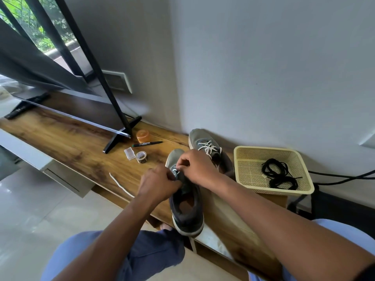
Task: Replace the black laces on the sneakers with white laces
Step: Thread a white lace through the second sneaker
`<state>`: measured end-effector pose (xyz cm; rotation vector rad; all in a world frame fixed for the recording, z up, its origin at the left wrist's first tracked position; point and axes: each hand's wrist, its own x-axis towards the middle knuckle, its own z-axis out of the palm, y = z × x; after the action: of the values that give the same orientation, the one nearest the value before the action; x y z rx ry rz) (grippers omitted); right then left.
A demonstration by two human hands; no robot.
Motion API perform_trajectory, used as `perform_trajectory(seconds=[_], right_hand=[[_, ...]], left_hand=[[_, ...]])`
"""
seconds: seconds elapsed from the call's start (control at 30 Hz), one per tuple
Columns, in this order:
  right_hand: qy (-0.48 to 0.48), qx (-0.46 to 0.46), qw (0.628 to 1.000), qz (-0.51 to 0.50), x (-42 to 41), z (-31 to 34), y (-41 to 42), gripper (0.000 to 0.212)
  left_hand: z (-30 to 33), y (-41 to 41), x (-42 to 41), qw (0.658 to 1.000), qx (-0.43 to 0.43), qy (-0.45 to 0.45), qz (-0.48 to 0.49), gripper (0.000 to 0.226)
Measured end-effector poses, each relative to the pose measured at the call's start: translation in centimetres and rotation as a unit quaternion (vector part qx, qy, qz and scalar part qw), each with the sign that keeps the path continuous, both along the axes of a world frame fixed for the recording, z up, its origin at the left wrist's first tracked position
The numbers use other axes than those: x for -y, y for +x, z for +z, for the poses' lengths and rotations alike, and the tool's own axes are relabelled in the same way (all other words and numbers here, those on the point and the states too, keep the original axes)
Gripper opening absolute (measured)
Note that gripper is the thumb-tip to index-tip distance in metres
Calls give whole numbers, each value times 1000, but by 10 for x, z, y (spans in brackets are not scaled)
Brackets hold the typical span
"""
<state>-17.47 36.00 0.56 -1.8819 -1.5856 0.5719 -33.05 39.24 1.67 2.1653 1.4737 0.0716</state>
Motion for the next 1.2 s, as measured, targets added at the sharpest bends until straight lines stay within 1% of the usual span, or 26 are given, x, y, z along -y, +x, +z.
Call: perform_trajectory(seconds=[0.07, 0.1, 0.13, 0.2, 0.23, 0.33, 0.5, 0.6, 0.73, 0.97, 1.03, 1.2], right_hand=[[2, 22, 1000, 15, 3, -2, -2, 5], [-2, 34, 999, 20, 4, -3, -4, 5], [-6, 47, 999, 25, 6, -4, -5, 6], [-14, 69, 997, 32, 7, -5, -7, 10], [-16, 76, 996, 34, 7, -7, -8, 11], [-29, 85, 995, 39, 6, -11, -13, 12], [-26, 89, 995, 41, 5, -16, -15, 13], [-32, 100, 994, 40, 3, -17, -13, 13], [-46, 99, 992, 56, 3, -16, -14, 11], [-49, 109, 991, 65, 0, -14, -15, 14], [-49, 115, 990, 60, 0, -15, -14, 15], [-45, 114, 992, 39, 1, -18, -13, 20]], left_hand=[[-1, -5, -5, 998, 34, -36, 27, 5], [-1, -8, -9, 995, 64, -65, 48, 10], [0, -10, -12, 987, 99, -105, 75, 15], [1, -13, -17, 959, 165, -188, 136, 25], [0, -14, -19, 945, 188, -215, 161, 28], [-6, -17, -23, 923, 217, -252, 195, 31], [-12, -21, -26, 914, 233, -269, 196, 30], [-13, -20, -28, 914, 234, -274, 185, 33], [-13, -19, -30, 923, 224, -263, 168, 32], [-8, -18, -29, 943, 200, -232, 128, 39], [-7, -18, -28, 945, 198, -235, 112, 36], [-4, -20, -28, 950, 193, -234, 79, 20]])
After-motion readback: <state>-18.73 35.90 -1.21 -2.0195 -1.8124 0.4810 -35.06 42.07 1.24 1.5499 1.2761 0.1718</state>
